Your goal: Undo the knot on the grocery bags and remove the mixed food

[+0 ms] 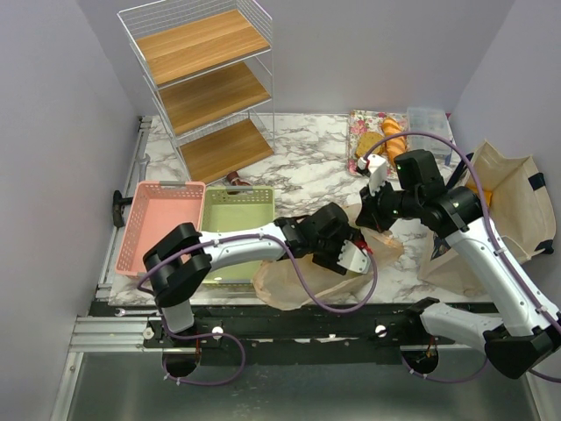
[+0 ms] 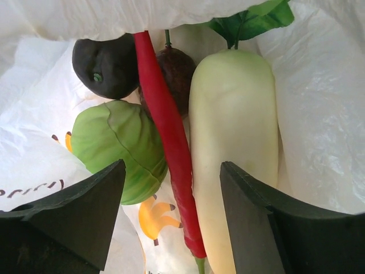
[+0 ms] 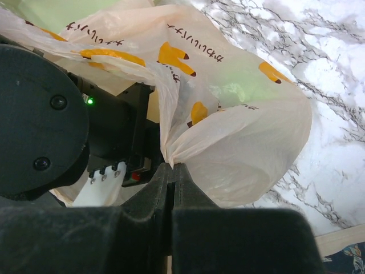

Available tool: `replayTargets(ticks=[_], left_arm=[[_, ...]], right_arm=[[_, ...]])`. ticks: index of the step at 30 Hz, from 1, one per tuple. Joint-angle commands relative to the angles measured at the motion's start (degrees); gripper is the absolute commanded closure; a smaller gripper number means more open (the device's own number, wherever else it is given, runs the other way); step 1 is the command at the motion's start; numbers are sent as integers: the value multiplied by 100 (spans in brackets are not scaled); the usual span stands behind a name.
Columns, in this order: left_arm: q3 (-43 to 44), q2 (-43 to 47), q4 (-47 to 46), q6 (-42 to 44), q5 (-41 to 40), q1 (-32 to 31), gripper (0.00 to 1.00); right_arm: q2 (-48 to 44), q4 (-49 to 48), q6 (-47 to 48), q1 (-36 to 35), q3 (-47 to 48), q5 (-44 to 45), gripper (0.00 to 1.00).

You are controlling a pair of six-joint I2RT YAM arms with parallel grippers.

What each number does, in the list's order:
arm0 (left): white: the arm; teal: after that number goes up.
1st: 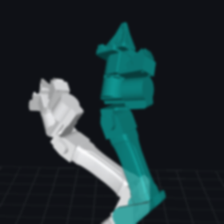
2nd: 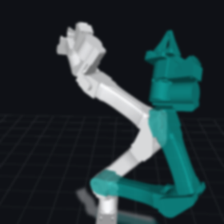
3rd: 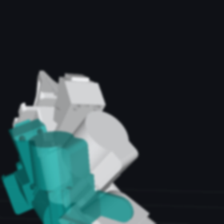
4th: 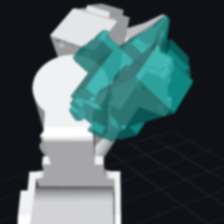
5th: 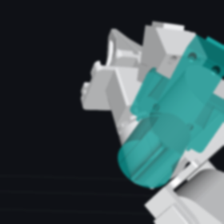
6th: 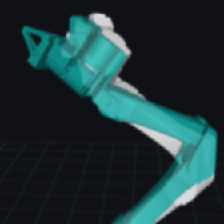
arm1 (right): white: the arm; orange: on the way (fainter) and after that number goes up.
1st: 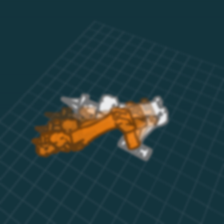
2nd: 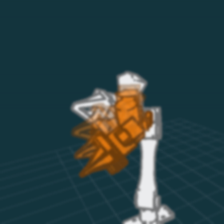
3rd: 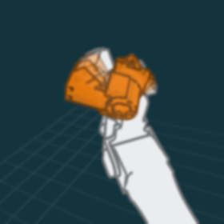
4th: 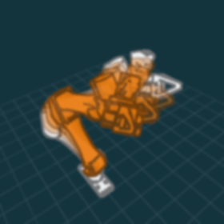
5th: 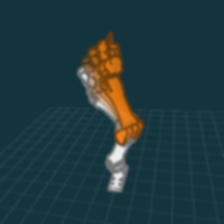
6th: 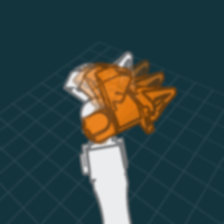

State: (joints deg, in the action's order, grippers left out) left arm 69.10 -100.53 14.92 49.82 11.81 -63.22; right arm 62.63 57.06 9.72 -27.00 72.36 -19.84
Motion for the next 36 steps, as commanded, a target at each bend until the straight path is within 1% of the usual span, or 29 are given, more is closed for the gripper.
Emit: replayTargets(ticks=[1, 4, 7, 12, 14, 18, 21, 23, 25, 26, 29, 32, 36], left_arm=[[-668, -169, 1041, -104, 94, -36, 34], [-962, 95, 915, -121, 118, -115, 39], [-935, 76, 1084, -219, 168, -149, 41], [-627, -283, 1247, -405, 73, -115, 31], [-487, -439, 1289, -520, 80, -64, 30], [-397, -623, 1228, -526, -25, -50, 32], [-247, -783, 1289, -607, -65, -12, 30], [-176, -739, 1306, -743, -16, 26, 30], [-201, -436, 1196, -970, 157, 97, 34], [-219, -288, 1128, -1148, 232, 131, 39], [-180, 177, 920, -1596, 295, 212, 63], [-366, 736, 458, -1849, 342, 236, 81], [-517, 1286, 46, -2060, 673, 231, 92]], right_arm=[[-5, 206, 179, -20, -4, 158, 99], [-35, 234, 215, -24, -28, 179, 99], [-41, 227, 249, -22, -59, 182, 99], [-7, 209, 291, -24, -64, 144, 99], [-5, 218, 319, -24, -73, 152, 99], [-23, 228, 327, -24, -115, 158, 99], [-31, 252, 337, -24, -135, 126, 99], [-45, 272, 345, -22, -148, 147, 99], [-66, 311, 365, -24, -150, 166, 99], [-81, 325, 371, -23, -159, 164, 99], [-188, 358, 344, -22, -237, 157, 99], [-286, 396, 343, -20, -346, 210, 99], [-345, 382, 338, -24, -410, 240, 99]])
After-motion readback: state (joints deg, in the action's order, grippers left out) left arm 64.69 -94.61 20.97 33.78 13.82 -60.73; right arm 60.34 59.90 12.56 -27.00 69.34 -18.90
